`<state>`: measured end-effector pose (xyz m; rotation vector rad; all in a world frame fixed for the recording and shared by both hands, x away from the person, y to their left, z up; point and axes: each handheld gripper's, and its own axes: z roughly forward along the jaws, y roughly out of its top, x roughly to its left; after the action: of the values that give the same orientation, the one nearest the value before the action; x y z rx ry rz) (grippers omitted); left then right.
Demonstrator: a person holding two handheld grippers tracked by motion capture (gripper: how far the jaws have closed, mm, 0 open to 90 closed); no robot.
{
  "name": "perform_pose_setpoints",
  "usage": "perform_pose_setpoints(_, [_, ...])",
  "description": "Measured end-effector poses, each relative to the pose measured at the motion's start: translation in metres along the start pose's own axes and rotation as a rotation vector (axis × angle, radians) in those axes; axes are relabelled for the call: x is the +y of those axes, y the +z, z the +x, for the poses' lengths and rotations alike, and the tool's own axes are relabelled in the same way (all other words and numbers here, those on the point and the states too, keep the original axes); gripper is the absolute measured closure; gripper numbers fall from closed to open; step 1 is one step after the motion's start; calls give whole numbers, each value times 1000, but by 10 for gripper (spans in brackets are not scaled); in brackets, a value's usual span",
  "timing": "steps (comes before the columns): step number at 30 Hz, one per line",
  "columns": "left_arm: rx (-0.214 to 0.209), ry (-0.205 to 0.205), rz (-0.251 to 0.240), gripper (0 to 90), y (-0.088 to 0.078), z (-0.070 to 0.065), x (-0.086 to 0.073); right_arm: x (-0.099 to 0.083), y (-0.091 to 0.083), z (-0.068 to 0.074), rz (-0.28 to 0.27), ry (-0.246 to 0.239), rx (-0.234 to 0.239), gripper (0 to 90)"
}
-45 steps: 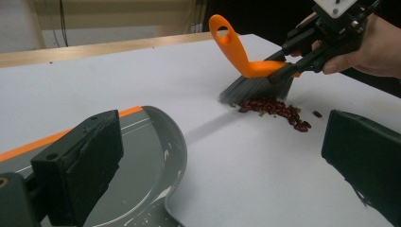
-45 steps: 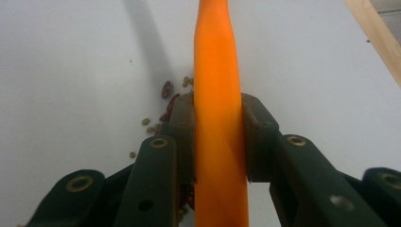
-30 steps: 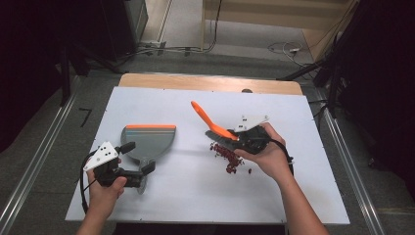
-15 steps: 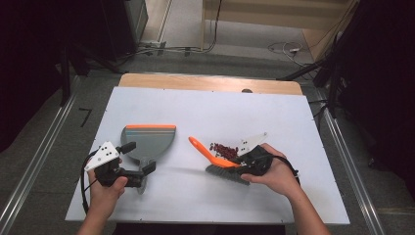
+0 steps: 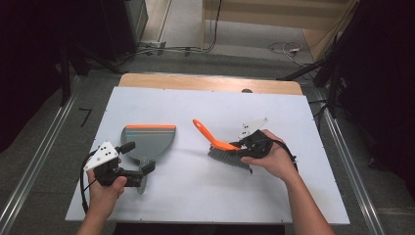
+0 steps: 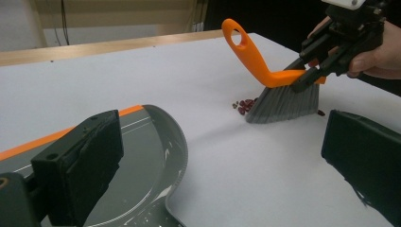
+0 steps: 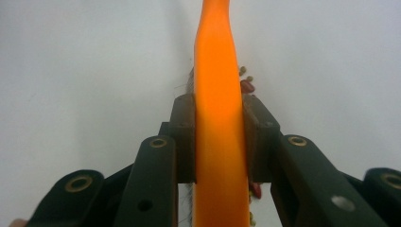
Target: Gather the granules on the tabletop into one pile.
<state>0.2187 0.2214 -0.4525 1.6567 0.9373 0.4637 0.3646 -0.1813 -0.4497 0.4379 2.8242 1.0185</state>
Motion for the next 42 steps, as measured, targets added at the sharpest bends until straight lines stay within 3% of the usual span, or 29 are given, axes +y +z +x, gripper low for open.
perform_pose_setpoints(6, [-1, -2, 1, 2, 1, -1, 0, 5, -5, -3, -19, -5, -37, 688])
perform_pose_setpoints(12, [-1, 0, 4, 2, 1, -1, -1, -1, -35, 4, -84, 3, -26, 688])
perform_pose_setpoints(14, [0, 0, 4, 1, 1, -1, -1, -7, -45, 7, -83, 1, 2, 688])
perform_pose_setpoints(17, [-1, 0, 5, 2, 2, -1, 0, -20, -49, 12, -40, -21, 57, 688])
perform_pose_setpoints(21, [-3, 3, 10, 1, 3, -3, 0, -33, -34, 16, 38, -57, 112, 689])
perform_pose_setpoints(23, [-3, 6, 12, 1, 4, -4, -1, -34, -30, 12, 5, -55, 125, 689])
perform_pose_setpoints(28, [-3, 6, 18, 1, 4, -3, -2, -31, -23, -2, -20, -40, 93, 687])
perform_pose_setpoints(35, [-2, 3, 12, 1, 4, -1, -2, -19, -18, -10, -38, -58, 28, 689])
perform_pose_setpoints(42, [0, 1, 12, 2, 3, -1, -2, -9, -32, -7, -107, -55, -5, 688])
